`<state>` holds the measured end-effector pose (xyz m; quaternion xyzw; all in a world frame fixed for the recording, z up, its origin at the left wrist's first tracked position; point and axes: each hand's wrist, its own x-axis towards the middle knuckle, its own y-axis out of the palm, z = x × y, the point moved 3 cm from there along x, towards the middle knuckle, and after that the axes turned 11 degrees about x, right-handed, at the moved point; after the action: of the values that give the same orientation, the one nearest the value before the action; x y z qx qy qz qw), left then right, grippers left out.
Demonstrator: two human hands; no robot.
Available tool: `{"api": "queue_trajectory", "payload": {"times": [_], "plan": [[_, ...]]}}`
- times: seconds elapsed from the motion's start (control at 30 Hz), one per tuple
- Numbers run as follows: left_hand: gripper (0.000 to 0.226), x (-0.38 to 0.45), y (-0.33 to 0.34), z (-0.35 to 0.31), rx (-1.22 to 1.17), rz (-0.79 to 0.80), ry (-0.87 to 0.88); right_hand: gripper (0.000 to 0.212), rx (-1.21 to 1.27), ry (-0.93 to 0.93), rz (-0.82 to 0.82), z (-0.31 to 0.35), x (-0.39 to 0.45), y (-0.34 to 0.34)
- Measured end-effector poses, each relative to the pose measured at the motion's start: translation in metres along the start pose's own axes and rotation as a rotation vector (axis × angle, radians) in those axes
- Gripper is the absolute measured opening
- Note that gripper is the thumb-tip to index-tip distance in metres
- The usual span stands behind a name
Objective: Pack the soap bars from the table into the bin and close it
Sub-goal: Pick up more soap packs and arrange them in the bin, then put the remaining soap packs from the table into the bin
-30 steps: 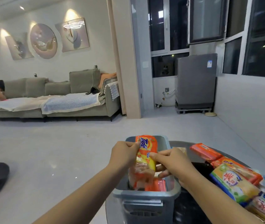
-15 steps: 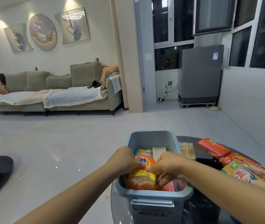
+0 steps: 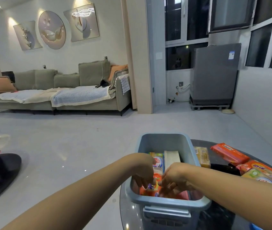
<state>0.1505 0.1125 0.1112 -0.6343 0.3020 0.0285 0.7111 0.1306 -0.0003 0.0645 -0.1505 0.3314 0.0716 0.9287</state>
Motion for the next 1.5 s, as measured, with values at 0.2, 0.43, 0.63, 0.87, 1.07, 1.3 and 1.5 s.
{"api": "queue_trajectory", "payload": {"times": [0.2,0.43,0.63,0.87,1.07,1.3,1.5], "plan": [[0.057,0.004,0.006,0.0,-0.01,-0.2,0.031,0.036,0.053,-0.009,0.012,0.001,0.0,-0.001],[0.052,-0.008,0.015,0.003,-0.213,-0.407,0.084,0.04,0.173,-0.319,-0.074,0.008,-0.017,-0.005],[0.037,-0.022,0.015,-0.008,-0.407,-0.631,0.13,0.025,0.102,-0.649,-0.263,0.005,-0.052,-0.024],[0.03,-0.025,-0.002,-0.055,-0.644,-0.774,0.213,0.021,0.166,-0.816,-0.447,-0.02,-0.086,-0.063],[0.032,-0.017,-0.01,-0.122,-0.91,-0.718,0.279,0.017,0.286,-0.84,-0.627,-0.056,-0.102,-0.11],[0.026,0.004,-0.003,-0.195,-1.11,-0.615,0.287,0.019,0.341,-0.788,-0.776,-0.109,-0.107,-0.164],[0.03,0.039,0.015,-0.222,-1.101,-0.574,0.196,0.011,0.188,-0.642,-0.919,-0.148,-0.087,-0.185]]}}
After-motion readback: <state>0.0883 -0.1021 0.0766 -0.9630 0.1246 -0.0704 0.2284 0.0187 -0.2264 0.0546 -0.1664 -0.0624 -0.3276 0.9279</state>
